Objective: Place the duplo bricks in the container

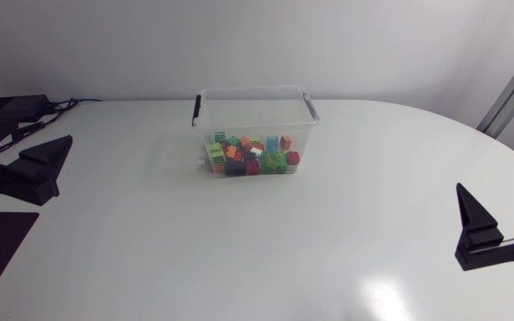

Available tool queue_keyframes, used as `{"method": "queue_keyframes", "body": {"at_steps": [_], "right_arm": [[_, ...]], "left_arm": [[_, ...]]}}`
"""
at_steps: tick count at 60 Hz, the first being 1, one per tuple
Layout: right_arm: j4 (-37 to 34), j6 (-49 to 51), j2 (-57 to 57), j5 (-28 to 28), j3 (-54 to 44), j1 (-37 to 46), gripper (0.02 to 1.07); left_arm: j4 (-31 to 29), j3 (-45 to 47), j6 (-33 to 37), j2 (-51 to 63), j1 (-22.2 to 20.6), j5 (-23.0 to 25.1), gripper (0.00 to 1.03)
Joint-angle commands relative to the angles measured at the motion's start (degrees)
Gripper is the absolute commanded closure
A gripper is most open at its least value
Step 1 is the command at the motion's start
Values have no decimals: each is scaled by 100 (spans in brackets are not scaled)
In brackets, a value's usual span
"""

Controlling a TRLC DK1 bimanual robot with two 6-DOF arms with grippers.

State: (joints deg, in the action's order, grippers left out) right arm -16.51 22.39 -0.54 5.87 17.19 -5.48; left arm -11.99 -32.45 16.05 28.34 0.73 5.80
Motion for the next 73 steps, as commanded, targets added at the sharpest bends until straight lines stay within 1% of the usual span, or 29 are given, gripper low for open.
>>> {"method": "queue_keyframes", "body": {"at_steps": [1, 57, 73], "right_arm": [[60, -174, 62, 37, -251, 64, 7], [1651, -2239, 54, -587, -1719, 548, 7], [1651, -2239, 54, -587, -1719, 548, 7]], "left_arm": [[162, 371, -164, -144, 103, 70, 5], [1199, 3245, -1605, -2834, -73, -580, 6], [1199, 3245, -1605, -2834, -73, -580, 6]]}}
